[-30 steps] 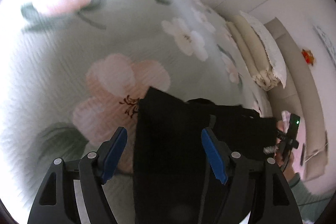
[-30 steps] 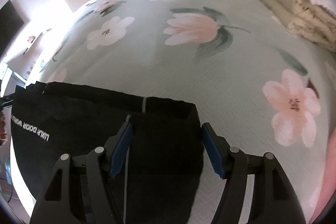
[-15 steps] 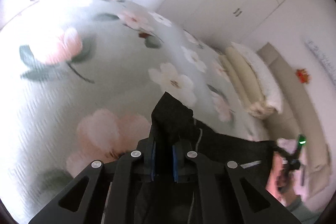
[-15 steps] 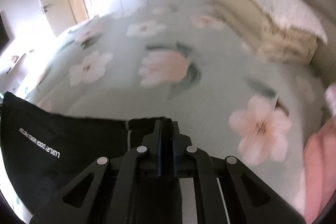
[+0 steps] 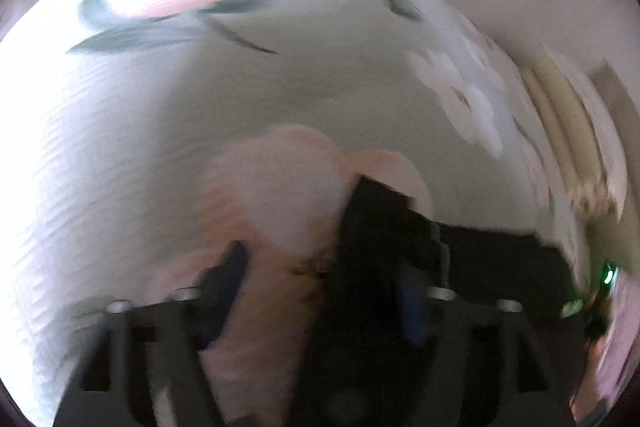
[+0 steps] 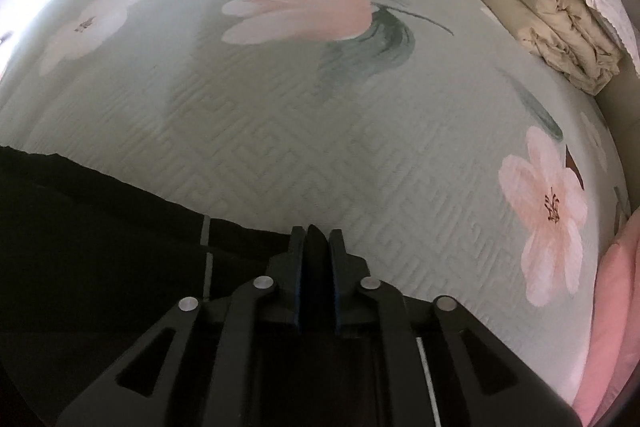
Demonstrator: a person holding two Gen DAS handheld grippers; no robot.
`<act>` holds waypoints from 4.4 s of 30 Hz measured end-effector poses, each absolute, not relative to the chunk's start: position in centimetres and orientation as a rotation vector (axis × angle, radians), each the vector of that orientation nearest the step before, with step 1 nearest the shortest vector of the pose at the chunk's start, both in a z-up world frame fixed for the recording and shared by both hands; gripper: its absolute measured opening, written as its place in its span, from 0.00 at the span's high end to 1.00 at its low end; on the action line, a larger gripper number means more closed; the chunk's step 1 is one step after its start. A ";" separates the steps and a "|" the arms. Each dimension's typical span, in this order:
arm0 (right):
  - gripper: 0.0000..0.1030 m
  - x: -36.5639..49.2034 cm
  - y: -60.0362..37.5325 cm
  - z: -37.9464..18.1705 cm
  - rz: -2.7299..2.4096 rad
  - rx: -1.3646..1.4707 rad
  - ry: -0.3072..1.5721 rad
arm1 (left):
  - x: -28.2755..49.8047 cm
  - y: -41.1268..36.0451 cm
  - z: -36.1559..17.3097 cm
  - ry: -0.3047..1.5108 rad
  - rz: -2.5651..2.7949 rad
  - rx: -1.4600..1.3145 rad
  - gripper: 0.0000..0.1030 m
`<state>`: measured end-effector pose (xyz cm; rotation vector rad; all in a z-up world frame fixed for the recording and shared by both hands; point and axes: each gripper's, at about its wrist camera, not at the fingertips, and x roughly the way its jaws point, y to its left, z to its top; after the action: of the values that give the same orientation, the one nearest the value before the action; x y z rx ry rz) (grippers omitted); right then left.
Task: Fold large clothes
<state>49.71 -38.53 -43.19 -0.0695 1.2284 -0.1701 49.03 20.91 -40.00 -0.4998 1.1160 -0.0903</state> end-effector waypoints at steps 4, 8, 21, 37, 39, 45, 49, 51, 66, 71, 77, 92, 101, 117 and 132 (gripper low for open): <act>0.64 48.1 -40.1 -39.4 -0.193 0.053 1.185 | 46.8 23.3 -36.3 1.029 -0.031 -0.491 0.30; 0.25 41.7 -40.1 -31.9 -0.226 0.133 0.955 | 43.7 25.9 -32.5 0.946 0.032 -0.508 0.31; 0.37 34.2 -23.9 -31.0 0.164 -0.034 1.044 | 33.8 3.0 -27.9 0.996 -0.497 -0.189 0.36; 0.41 34.5 -22.6 -37.8 0.169 -0.059 1.112 | 33.1 -0.6 -34.6 1.062 -0.381 -0.056 0.43; 0.41 32.0 -23.5 -35.1 0.212 0.011 1.074 | 31.5 0.6 -33.1 1.031 -0.402 -0.101 0.43; 0.41 25.9 -25.8 -33.6 0.165 0.050 1.072 | 27.0 5.7 -32.3 1.017 -0.247 -0.228 0.43; 0.41 26.6 -26.4 -40.4 0.143 0.080 1.266 | 27.4 7.2 -37.4 1.148 -0.224 -0.315 0.44; 0.41 26.7 -26.4 -40.9 0.141 0.083 1.250 | 27.5 6.3 -37.5 1.148 -0.215 -0.254 0.44; 0.16 27.7 -41.5 -34.6 -0.018 0.307 1.156 | 29.5 16.7 -30.6 1.059 -0.121 -0.303 0.27; 0.16 30.0 -44.7 -36.4 0.001 0.407 1.164 | 32.2 19.8 -32.6 1.117 -0.160 -0.383 0.27; 0.16 31.2 -44.9 -39.9 0.120 0.506 1.221 | 35.1 21.9 -37.1 1.213 -0.259 -0.582 0.27; 0.00 33.4 -48.2 -46.3 0.520 0.926 1.217 | 39.6 22.6 -43.9 1.276 -0.558 -0.939 0.14; 0.00 35.4 -43.7 -46.3 0.614 0.743 1.262 | 40.6 20.2 -43.9 1.283 -0.673 -0.902 0.14; 0.59 30.3 -36.7 -34.7 0.593 0.394 1.108 | 30.8 17.3 -28.4 1.003 -0.540 -0.632 0.78; 0.59 20.9 -27.4 -26.5 0.783 0.379 1.098 | 12.0 34.4 -18.3 0.900 -0.272 -0.617 0.77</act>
<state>20.86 -27.37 -26.53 0.3786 1.0978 0.7828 11.99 34.37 -18.33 -0.6172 0.9002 -0.2724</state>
